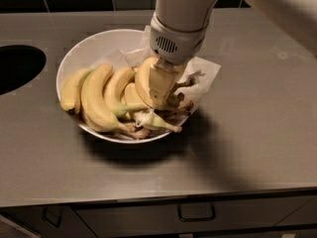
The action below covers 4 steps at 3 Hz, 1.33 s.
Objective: Pick banana from white bowl
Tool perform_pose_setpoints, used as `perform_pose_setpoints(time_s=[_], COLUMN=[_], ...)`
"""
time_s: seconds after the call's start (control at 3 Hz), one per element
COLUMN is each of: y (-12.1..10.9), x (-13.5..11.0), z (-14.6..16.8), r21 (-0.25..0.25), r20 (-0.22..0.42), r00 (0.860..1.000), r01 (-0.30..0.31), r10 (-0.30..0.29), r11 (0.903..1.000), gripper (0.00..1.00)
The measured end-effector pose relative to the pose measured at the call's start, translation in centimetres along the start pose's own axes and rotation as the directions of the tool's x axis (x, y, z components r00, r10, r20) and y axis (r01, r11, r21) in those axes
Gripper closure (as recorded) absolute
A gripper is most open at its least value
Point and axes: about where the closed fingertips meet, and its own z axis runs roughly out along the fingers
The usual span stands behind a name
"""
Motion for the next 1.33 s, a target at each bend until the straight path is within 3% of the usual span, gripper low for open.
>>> perform_pose_setpoints(time_s=[0.33, 1.0, 1.33], y=[-0.5, -0.3, 0.0], x=[0.2, -0.2, -0.7], z=[-4.4, -4.3, -7.7], r21=[0.088, 0.077, 0.108], r20=[0.039, 0.043, 0.101], r00=[0.999, 0.999, 0.994], r01=[-0.003, 0.012, 0.039], r10=[-0.001, -0.016, -0.05], r11=[0.9961, 0.997, 0.9934], gripper=[0.83, 0.87, 0.88])
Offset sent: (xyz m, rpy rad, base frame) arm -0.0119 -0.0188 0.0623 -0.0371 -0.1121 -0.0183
